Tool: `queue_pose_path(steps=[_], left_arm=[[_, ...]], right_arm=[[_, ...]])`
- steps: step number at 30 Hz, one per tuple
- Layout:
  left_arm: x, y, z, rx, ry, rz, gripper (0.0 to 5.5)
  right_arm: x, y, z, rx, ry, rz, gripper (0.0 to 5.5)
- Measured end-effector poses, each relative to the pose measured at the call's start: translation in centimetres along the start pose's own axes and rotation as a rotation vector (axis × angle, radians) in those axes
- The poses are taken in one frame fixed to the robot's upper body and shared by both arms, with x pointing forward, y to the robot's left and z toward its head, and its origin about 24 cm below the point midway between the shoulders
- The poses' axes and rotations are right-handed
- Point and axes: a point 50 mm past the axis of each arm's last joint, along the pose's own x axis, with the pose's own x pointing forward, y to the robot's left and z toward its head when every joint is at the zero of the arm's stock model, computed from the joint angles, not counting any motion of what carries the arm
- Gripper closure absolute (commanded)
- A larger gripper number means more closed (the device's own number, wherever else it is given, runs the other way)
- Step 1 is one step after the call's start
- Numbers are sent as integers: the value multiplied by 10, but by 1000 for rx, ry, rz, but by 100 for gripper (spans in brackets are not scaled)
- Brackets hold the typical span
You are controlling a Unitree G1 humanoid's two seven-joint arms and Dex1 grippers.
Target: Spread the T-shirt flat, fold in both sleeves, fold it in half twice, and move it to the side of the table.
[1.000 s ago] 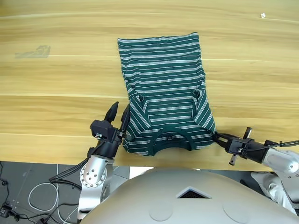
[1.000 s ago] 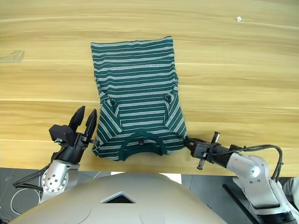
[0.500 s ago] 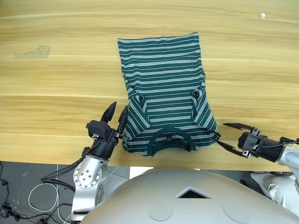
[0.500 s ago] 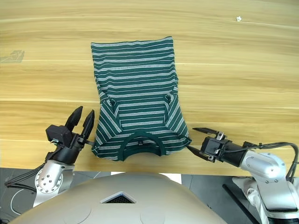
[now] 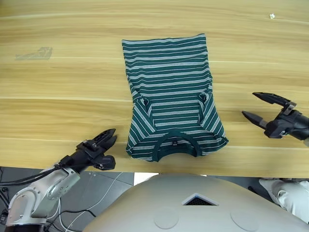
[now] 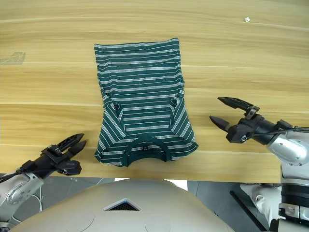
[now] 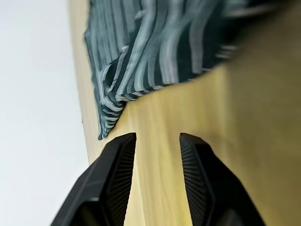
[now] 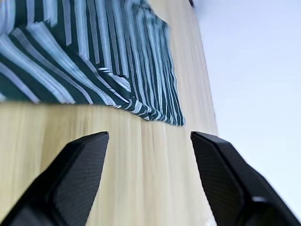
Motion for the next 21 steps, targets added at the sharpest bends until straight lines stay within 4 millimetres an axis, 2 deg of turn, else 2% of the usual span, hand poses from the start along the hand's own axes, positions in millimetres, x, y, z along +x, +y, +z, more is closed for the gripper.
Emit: queue_pose_path(steps=[4, 7, 12, 21], left_arm=[[-6, -8, 7, 130, -82, -44, 377], [-3, -9, 13, 184, -153, -28, 377], [8, -9, 20, 183, -209, 32, 377], [28, 11, 19, 217, -237, 141, 377]], right_arm=[[8, 24, -3, -207, -192, 174, 227], [10, 43, -4, -204, -273, 261, 227], [19, 50, -1, -173, -340, 230, 227], [39, 52, 4, -157, -434, 204, 227]])
